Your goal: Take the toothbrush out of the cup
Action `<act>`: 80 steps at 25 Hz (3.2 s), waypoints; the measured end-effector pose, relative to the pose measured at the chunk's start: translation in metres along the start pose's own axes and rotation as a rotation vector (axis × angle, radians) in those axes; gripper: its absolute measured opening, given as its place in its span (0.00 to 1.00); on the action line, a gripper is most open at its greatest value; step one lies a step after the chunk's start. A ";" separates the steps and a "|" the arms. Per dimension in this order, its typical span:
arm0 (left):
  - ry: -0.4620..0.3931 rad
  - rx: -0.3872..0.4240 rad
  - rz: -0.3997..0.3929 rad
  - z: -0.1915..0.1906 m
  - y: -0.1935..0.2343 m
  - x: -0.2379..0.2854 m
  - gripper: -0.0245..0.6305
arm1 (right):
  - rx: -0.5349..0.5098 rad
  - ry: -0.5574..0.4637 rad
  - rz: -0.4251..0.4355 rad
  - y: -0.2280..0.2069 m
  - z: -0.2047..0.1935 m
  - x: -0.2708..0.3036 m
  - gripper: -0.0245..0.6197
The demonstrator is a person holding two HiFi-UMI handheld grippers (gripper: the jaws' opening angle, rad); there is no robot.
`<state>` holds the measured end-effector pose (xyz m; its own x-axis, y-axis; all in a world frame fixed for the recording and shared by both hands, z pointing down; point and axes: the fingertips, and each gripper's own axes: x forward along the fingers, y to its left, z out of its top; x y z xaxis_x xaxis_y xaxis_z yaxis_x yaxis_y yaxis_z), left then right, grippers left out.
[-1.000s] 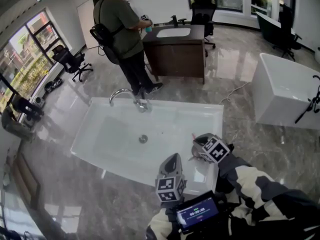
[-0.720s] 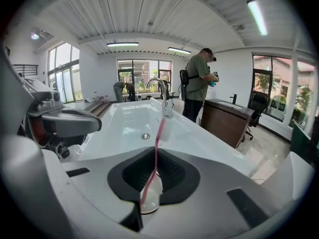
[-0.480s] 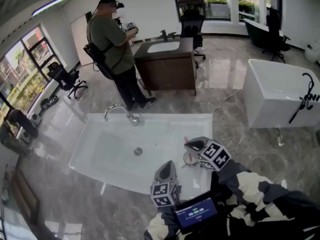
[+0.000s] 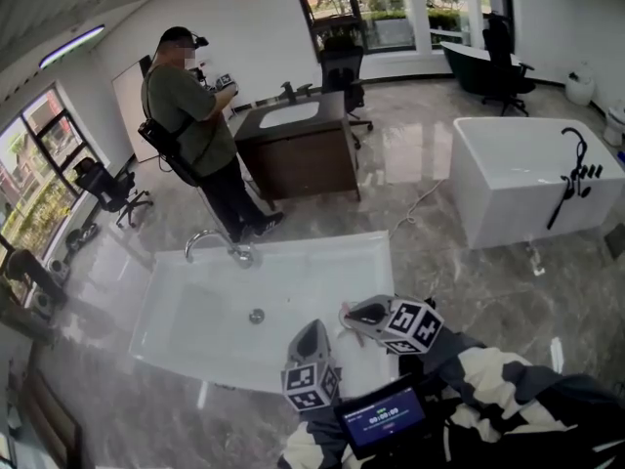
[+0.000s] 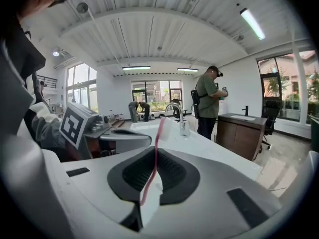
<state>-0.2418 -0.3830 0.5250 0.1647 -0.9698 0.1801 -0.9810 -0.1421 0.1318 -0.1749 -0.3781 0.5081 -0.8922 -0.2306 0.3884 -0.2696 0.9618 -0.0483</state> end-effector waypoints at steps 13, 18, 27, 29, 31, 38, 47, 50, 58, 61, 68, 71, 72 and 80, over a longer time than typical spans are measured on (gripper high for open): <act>-0.017 -0.111 0.019 -0.012 0.018 -0.051 0.04 | -0.014 0.335 0.130 0.049 -0.111 0.056 0.08; -0.003 -0.095 0.087 -0.018 0.033 -0.071 0.04 | -0.037 0.425 0.130 0.058 -0.132 0.082 0.08; 0.036 -0.123 0.169 -0.045 0.052 -0.095 0.04 | -0.032 0.513 0.145 0.065 -0.156 0.107 0.09; 0.034 -0.128 0.165 -0.047 0.053 -0.094 0.04 | -0.029 0.526 0.149 0.065 -0.159 0.110 0.13; 0.020 -0.127 0.144 -0.044 0.052 -0.090 0.04 | -0.024 0.522 0.153 0.064 -0.158 0.111 0.17; 0.003 -0.124 0.098 -0.022 0.048 -0.066 0.04 | 0.027 0.360 0.194 0.064 -0.121 0.098 0.18; -0.096 -0.004 -0.009 0.053 0.024 -0.021 0.04 | 0.022 -0.084 0.020 0.001 0.032 0.038 0.07; -0.114 0.024 -0.006 0.074 0.022 -0.011 0.04 | 0.015 -0.144 -0.081 -0.022 0.057 0.018 0.03; -0.086 0.109 -0.010 0.072 0.000 0.003 0.04 | 0.005 -0.127 -0.284 -0.045 0.045 -0.002 0.03; -0.071 0.128 -0.014 0.068 -0.007 0.003 0.04 | -0.009 -0.118 -0.311 -0.044 0.046 -0.009 0.03; -0.056 0.113 -0.014 0.061 -0.006 0.003 0.04 | -0.008 -0.106 -0.305 -0.045 0.043 -0.009 0.03; -0.053 0.109 -0.003 0.060 -0.003 0.001 0.04 | -0.009 -0.106 -0.300 -0.046 0.044 -0.008 0.03; -0.054 0.108 0.000 0.060 -0.002 0.000 0.04 | -0.008 -0.107 -0.296 -0.046 0.045 -0.008 0.03; -0.054 0.112 0.010 0.060 -0.004 0.002 0.04 | -0.007 -0.096 -0.260 -0.045 0.039 -0.005 0.03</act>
<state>-0.2435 -0.3959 0.4664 0.1518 -0.9801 0.1279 -0.9884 -0.1504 0.0203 -0.1730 -0.4261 0.4723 -0.8240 -0.4820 0.2979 -0.4914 0.8696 0.0481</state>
